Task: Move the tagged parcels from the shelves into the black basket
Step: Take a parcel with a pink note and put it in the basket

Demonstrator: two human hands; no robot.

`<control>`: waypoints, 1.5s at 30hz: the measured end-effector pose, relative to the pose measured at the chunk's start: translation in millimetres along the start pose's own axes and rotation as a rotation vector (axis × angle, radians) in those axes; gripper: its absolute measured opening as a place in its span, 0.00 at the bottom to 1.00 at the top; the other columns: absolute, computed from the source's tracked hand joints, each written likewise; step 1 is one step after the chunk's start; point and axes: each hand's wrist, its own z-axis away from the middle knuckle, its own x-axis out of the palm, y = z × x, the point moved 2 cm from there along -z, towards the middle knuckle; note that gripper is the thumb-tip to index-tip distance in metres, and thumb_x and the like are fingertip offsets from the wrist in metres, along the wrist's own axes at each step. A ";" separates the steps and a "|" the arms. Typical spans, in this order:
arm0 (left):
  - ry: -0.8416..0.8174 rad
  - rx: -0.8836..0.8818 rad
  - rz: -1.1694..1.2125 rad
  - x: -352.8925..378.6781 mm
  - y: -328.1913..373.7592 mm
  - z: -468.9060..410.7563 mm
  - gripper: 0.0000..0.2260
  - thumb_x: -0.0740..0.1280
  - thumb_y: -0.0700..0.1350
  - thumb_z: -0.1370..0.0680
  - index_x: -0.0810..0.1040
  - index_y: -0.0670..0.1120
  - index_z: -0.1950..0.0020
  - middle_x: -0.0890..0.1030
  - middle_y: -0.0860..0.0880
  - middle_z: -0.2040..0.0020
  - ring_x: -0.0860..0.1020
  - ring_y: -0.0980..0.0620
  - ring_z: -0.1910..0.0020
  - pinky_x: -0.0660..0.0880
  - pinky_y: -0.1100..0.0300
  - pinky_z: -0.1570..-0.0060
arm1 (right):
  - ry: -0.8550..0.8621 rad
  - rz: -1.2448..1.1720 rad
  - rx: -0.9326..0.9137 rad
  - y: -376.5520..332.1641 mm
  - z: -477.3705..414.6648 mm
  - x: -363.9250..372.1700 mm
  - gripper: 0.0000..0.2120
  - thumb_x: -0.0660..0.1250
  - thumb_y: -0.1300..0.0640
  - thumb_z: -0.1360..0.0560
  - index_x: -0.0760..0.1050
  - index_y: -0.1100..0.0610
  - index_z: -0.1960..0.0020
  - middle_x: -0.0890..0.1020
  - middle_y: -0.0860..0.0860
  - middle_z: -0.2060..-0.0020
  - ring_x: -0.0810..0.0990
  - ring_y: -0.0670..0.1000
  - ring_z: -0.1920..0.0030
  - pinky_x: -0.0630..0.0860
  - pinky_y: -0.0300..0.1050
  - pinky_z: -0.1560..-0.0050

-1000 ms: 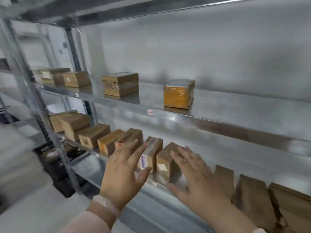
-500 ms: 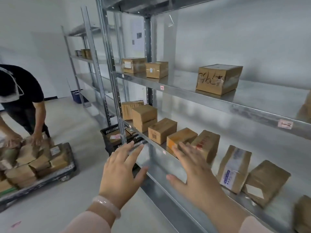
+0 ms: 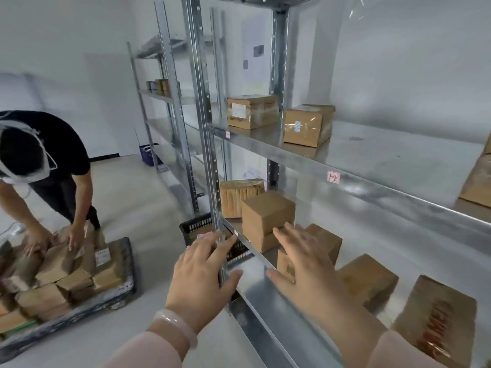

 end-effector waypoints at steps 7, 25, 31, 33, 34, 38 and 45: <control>-0.054 0.016 -0.010 38.9 -48.7 -91.2 0.29 0.53 0.66 0.27 0.68 0.58 0.28 0.69 0.52 0.27 0.67 0.47 0.27 0.66 0.46 0.30 | -0.002 0.058 0.039 22.3 -98.8 32.7 0.34 0.58 0.35 0.24 0.50 0.42 0.23 0.51 0.42 0.23 0.46 0.45 0.23 0.44 0.45 0.28; -0.336 0.375 0.165 190.7 -167.4 -358.7 0.28 0.58 0.59 0.29 0.63 0.62 0.28 0.66 0.52 0.27 0.63 0.48 0.26 0.65 0.45 0.29 | 0.076 0.127 0.504 60.7 -255.4 141.1 0.33 0.56 0.35 0.26 0.58 0.45 0.24 0.58 0.42 0.25 0.52 0.47 0.24 0.46 0.41 0.27; -0.478 0.525 0.010 237.6 -176.1 -424.7 0.36 0.64 0.63 0.27 0.52 0.61 0.22 0.51 0.44 0.20 0.51 0.42 0.22 0.49 0.47 0.23 | 0.156 0.164 0.694 55.3 -264.2 163.8 0.33 0.54 0.34 0.28 0.58 0.42 0.25 0.60 0.43 0.25 0.53 0.46 0.24 0.58 0.53 0.26; -0.591 0.522 -0.035 239.3 -176.0 -438.2 0.39 0.65 0.64 0.28 0.46 0.64 0.23 0.47 0.43 0.20 0.49 0.41 0.21 0.49 0.45 0.23 | 0.155 0.155 0.752 49.3 -262.6 168.6 0.32 0.56 0.34 0.27 0.55 0.39 0.25 0.57 0.41 0.25 0.49 0.44 0.24 0.54 0.51 0.24; -0.666 0.532 -0.088 245.0 -176.4 -441.3 0.40 0.63 0.64 0.28 0.43 0.65 0.23 0.46 0.43 0.20 0.49 0.40 0.22 0.51 0.43 0.24 | 0.156 0.152 0.773 46.9 -262.6 170.7 0.32 0.57 0.35 0.26 0.54 0.38 0.25 0.56 0.40 0.25 0.48 0.43 0.24 0.53 0.49 0.24; -0.708 0.606 -0.151 249.9 -175.5 -435.1 0.39 0.61 0.64 0.30 0.43 0.67 0.24 0.56 0.44 0.24 0.60 0.39 0.29 0.62 0.41 0.32 | 0.182 0.163 0.805 38.0 -265.2 174.9 0.31 0.59 0.36 0.26 0.53 0.36 0.26 0.56 0.38 0.25 0.44 0.38 0.26 0.47 0.42 0.27; -0.360 0.476 0.278 216.3 -180.2 -421.8 0.40 0.63 0.67 0.32 0.52 0.64 0.23 0.65 0.42 0.29 0.65 0.39 0.33 0.65 0.45 0.33 | 0.271 0.142 0.826 28.7 -284.4 173.6 0.31 0.65 0.42 0.25 0.57 0.40 0.25 0.59 0.42 0.25 0.51 0.43 0.25 0.51 0.44 0.25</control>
